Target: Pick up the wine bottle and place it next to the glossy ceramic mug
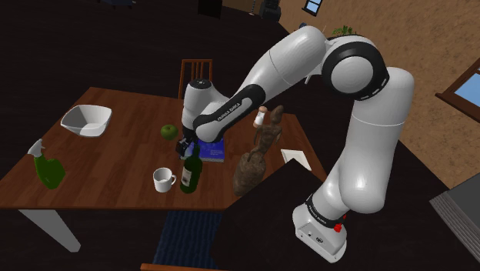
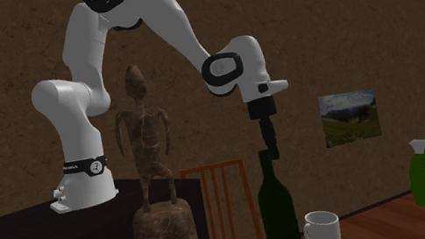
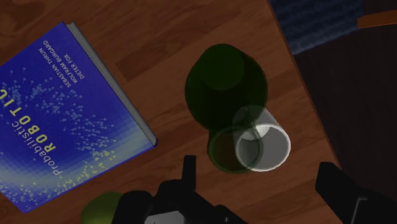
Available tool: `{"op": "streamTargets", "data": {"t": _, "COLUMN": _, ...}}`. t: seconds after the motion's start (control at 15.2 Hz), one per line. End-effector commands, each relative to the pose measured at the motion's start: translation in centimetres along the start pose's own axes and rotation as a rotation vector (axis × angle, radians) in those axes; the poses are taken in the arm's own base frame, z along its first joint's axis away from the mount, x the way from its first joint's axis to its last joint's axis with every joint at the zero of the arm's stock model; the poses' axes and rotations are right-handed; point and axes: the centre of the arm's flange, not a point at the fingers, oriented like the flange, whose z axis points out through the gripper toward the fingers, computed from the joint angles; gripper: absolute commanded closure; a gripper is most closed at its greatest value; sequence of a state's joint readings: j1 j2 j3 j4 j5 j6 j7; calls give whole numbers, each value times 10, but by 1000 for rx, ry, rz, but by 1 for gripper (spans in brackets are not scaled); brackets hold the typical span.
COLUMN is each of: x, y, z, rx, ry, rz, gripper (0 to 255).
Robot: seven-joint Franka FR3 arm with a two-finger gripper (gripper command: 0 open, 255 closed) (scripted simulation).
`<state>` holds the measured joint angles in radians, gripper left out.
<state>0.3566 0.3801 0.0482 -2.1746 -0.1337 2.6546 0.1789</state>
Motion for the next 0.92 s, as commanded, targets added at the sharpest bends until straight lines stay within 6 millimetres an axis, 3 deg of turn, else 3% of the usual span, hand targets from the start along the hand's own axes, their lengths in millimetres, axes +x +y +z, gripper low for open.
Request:
{"op": "streamTargets", "data": {"t": 0.0, "x": 0, "y": 0, "z": 0, "rx": 0, "ry": 0, "rz": 0, "gripper": 0}}
{"op": "streamTargets", "data": {"t": 0.07, "x": 0, "y": 0, "z": 0, "rx": 0, "ry": 0, "rz": 0, "gripper": 0}}
{"op": "streamTargets", "data": {"t": 0.33, "x": 0, "y": 0, "z": -50, "rx": 0, "ry": 0, "rz": 0, "gripper": 0}}
{"op": "streamTargets", "data": {"t": 0.86, "x": 0, "y": 0, "z": -50, "rx": 0, "ry": 0, "rz": 0, "gripper": 0}}
